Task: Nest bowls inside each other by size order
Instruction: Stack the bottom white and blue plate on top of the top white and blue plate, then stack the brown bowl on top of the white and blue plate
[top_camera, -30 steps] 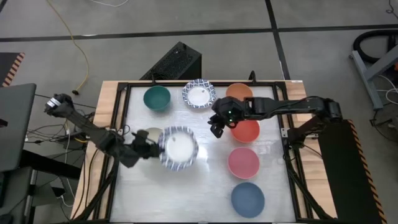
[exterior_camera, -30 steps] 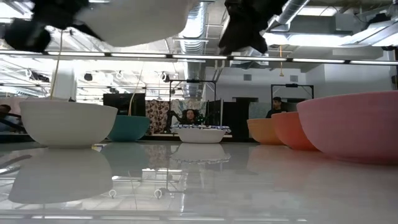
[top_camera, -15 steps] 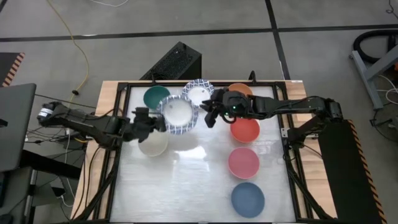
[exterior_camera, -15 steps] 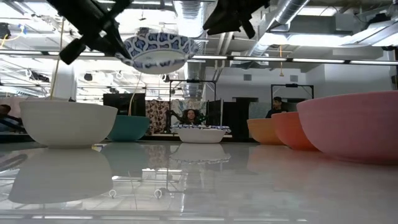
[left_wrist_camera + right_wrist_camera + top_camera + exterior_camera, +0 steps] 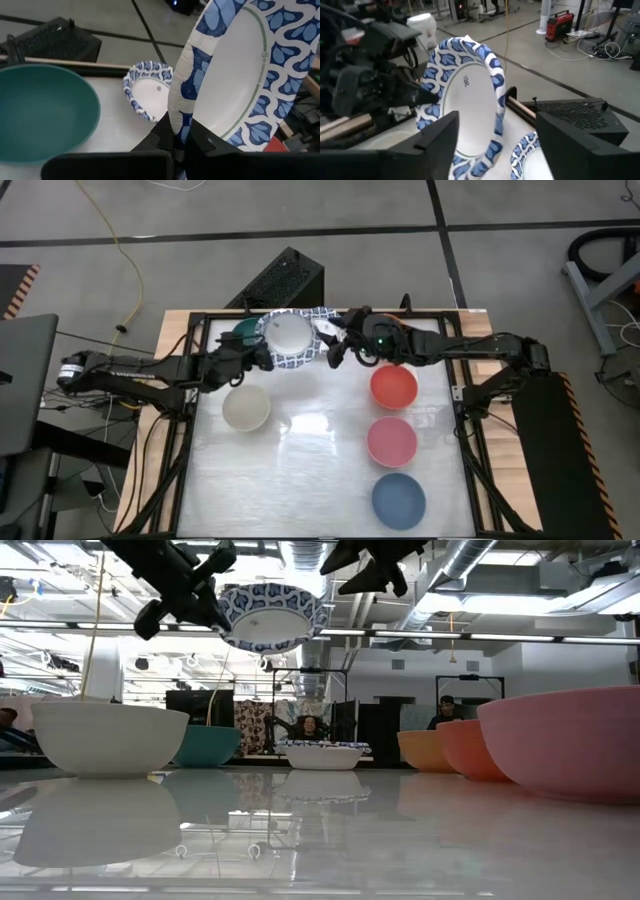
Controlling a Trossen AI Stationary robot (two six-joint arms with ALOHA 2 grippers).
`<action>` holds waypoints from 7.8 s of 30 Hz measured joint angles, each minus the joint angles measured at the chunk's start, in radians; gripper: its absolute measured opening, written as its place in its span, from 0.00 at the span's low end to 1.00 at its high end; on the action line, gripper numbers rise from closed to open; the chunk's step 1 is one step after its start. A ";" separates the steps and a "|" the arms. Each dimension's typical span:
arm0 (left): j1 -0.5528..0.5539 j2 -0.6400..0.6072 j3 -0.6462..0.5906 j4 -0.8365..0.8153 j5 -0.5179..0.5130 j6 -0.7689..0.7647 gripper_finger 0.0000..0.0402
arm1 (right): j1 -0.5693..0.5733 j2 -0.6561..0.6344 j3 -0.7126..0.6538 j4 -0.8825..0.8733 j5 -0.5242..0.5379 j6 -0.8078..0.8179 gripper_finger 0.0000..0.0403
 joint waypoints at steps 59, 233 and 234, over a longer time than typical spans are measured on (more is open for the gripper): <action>0.094 0.164 0.122 0.202 0.220 0.358 0.10 | -0.079 0.000 0.000 -0.104 0.042 0.083 0.03; 0.197 0.050 0.122 -0.095 0.643 0.239 0.74 | -0.572 -0.098 -0.091 -1.027 -0.056 0.497 0.63; 0.197 0.050 0.122 -0.095 0.644 0.239 0.74 | -0.585 -0.098 -0.115 -1.006 -0.075 0.495 0.63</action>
